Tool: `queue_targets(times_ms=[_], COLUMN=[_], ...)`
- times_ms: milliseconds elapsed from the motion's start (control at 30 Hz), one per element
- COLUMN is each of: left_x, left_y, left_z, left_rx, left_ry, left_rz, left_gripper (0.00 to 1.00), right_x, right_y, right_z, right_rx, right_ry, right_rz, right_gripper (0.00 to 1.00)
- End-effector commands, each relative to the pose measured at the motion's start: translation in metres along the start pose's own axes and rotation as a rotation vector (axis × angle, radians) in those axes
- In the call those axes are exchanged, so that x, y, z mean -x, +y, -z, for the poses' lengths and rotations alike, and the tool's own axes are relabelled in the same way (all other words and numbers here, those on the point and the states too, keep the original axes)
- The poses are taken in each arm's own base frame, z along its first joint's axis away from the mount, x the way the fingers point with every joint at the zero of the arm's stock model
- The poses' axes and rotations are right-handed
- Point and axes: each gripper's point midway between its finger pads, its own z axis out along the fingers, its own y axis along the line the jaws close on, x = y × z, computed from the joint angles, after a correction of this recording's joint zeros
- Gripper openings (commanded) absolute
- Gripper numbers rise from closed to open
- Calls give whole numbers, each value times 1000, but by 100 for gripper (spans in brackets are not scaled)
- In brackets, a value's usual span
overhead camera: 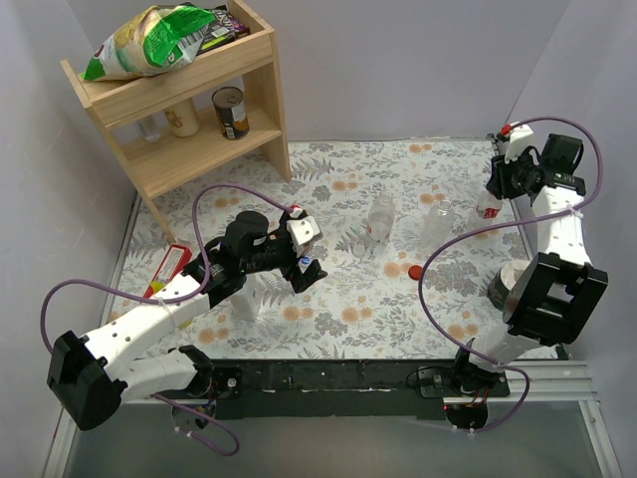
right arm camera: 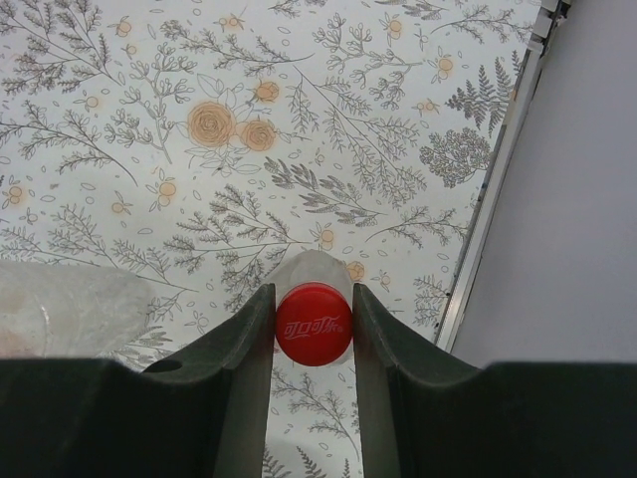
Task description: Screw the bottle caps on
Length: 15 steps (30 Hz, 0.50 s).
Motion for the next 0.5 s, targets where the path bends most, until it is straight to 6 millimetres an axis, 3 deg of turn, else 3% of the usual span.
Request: queue_targets(times_ms=[0, 267, 467], left_x=[12, 8, 7], left_y=[7, 7, 7], left_z=[3, 2, 1], left_rx=[21, 17, 18], left_ry=[-20, -17, -14], left_rz=[-20, -17, -17], left_gripper=[98, 98, 98], right_x=[8, -6, -14], right_y=[-4, 2, 4], right_z=[-6, -7, -9], right_rx=[-1, -2, 2], right_ry=[-50, -30, -10], right_rz=[20, 19, 10], right_gripper=[6, 14, 27])
